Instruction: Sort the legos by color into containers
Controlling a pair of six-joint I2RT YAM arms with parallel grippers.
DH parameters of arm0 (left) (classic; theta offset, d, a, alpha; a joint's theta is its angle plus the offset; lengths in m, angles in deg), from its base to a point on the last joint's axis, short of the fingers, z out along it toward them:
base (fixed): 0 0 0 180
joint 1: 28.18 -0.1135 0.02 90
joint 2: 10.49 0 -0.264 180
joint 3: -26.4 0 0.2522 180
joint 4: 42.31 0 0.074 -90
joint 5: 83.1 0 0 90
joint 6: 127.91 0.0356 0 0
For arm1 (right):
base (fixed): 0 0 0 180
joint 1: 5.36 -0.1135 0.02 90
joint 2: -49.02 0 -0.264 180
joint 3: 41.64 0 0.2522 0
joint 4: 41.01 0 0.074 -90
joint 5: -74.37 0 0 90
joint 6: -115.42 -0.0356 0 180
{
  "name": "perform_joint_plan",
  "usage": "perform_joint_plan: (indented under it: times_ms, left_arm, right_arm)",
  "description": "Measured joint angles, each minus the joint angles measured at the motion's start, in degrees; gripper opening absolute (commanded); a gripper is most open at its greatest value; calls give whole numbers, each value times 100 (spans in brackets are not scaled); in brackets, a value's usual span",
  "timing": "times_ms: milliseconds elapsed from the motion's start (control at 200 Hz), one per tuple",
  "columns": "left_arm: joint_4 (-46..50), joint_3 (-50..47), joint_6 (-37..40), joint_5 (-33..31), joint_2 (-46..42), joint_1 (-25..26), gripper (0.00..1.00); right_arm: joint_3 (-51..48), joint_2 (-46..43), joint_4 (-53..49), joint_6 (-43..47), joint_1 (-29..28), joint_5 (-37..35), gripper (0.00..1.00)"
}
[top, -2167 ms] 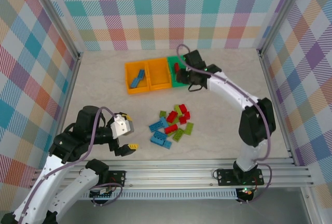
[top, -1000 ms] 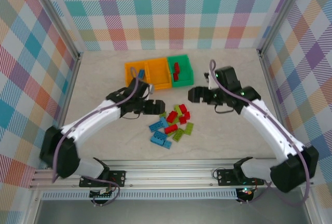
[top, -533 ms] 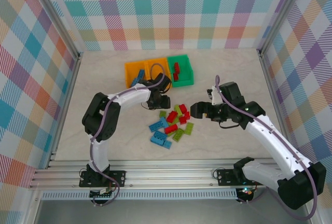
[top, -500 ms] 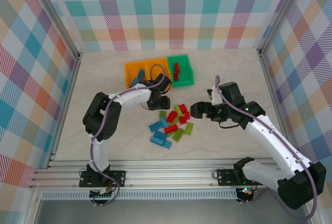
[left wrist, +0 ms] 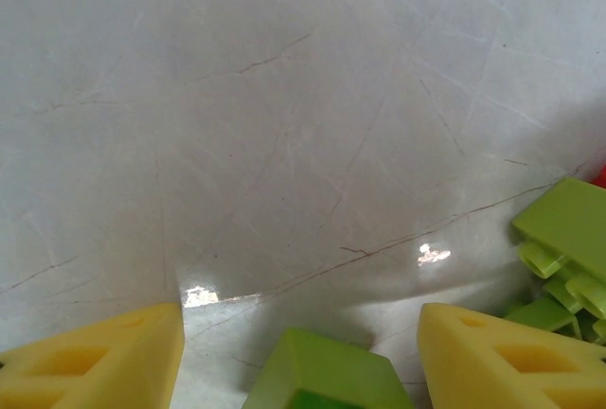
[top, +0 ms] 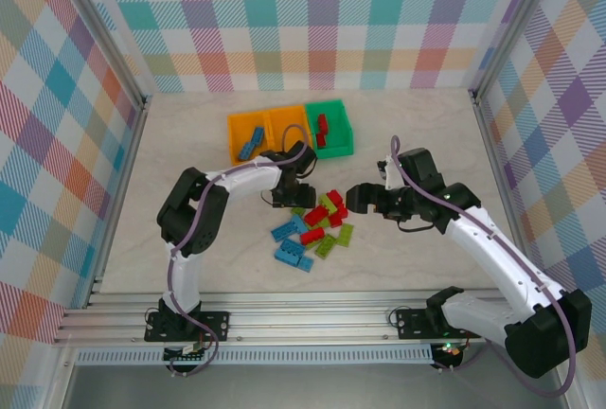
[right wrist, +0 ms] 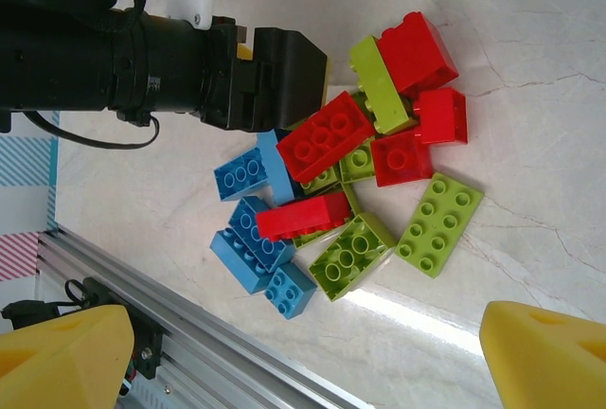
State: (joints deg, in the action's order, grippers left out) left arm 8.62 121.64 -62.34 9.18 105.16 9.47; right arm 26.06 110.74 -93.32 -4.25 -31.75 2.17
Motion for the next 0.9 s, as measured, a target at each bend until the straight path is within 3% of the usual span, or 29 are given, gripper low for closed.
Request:
perform_joint_plan:
  times_ms: [130, 385, 670, 900]
  left_arm:
    - [39, -9, 94, -177, 2, 116, 64]
    - [-66, -223, 295, -750, -55, 247, 43]
    - [24, -111, 186, -837, -57, 258, 23]
    - [398, 1320, 166, -1233, -66, -57, 19]
  right_arm:
    - [0, -2, -2, -11, 0, 0, 95]
    - [-74, 22, 87, -105, 2, 26, 95]
    - [-26, 306, 68, 76, -24, 715, 96]
    - [-24, 7, 122, 2, -26, 667, 97]
